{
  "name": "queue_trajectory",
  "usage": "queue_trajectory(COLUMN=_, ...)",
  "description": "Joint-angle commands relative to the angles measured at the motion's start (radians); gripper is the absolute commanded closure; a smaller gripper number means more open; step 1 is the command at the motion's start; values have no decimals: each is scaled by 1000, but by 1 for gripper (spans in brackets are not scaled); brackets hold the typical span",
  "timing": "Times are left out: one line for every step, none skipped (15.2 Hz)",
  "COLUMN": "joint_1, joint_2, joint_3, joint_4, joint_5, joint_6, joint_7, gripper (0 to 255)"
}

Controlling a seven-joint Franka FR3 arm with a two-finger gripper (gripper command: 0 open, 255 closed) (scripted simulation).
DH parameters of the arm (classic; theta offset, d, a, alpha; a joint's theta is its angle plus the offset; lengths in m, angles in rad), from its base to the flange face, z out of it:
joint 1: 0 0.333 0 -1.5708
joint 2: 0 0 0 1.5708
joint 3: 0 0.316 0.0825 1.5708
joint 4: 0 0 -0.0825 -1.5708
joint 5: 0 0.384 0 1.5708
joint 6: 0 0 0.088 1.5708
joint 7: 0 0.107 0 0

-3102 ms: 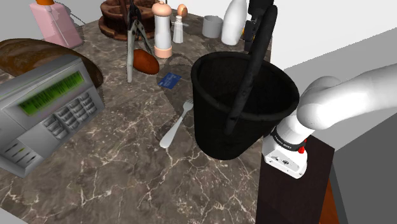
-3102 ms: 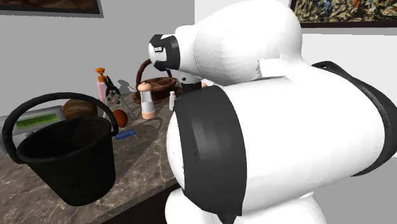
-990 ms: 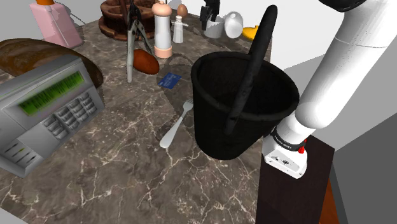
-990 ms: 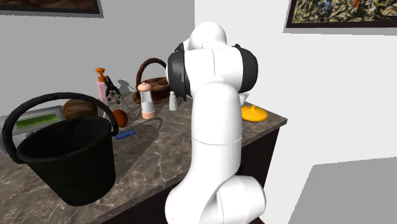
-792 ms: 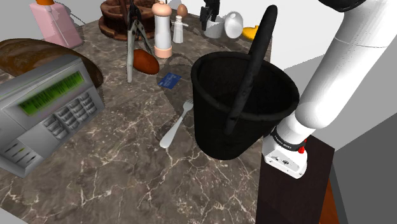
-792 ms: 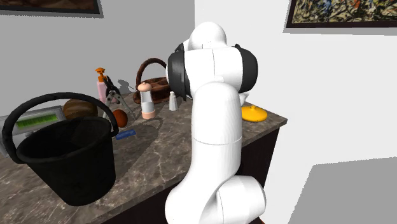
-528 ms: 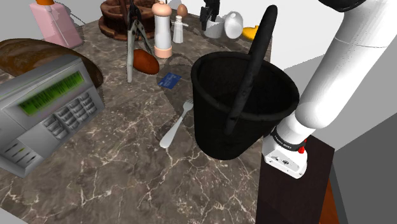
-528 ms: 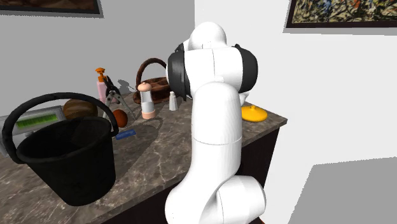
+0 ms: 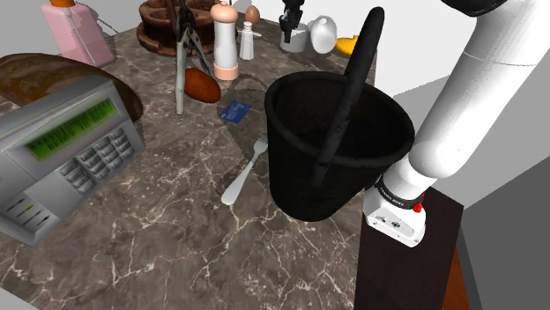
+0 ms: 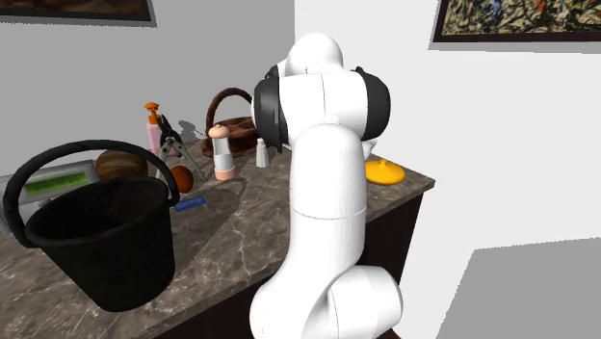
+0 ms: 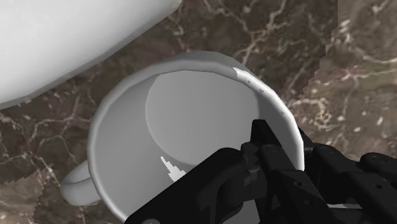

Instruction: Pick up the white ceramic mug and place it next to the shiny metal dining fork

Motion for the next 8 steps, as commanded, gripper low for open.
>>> queue_trajectory(joint_1=0, joint_2=1, joint_3=0, joint_4=0, joint_5=0, joint_6=0, joint_7=0, gripper=255)
queue_trajectory(joint_1=0, joint_2=0, joint_3=0, joint_4=-1, joint_5=0, joint_6=1, joint_7=0, gripper=255)
queue_trajectory(joint_1=0, joint_2=-1, joint_3=0, joint_4=11, joint_5=0, joint_6=-12, joint_7=-1, gripper=255)
queue_trajectory(joint_1=0, joint_2=-1, joint_3=0, joint_4=23, joint_5=0, joint_6=-25, joint_7=-1, gripper=255)
queue_trajectory(joint_1=0, joint_2=-1, joint_3=0, joint_4=37, joint_5=0, joint_6=-39, joint_7=-2, gripper=255)
queue_trajectory(joint_1=0, joint_2=-2, joint_3=0, joint_4=50, joint_5=0, joint_6=-52, joint_7=-2, gripper=255)
queue_trajectory(joint_1=0, joint_2=-1, joint_3=0, joint_4=64, joint_5=1, joint_6=-66, joint_7=-3, gripper=255)
queue_trajectory(joint_1=0, joint_2=-1, joint_3=0, joint_4=78, joint_5=1, joint_6=-79, joint_7=-3, gripper=255)
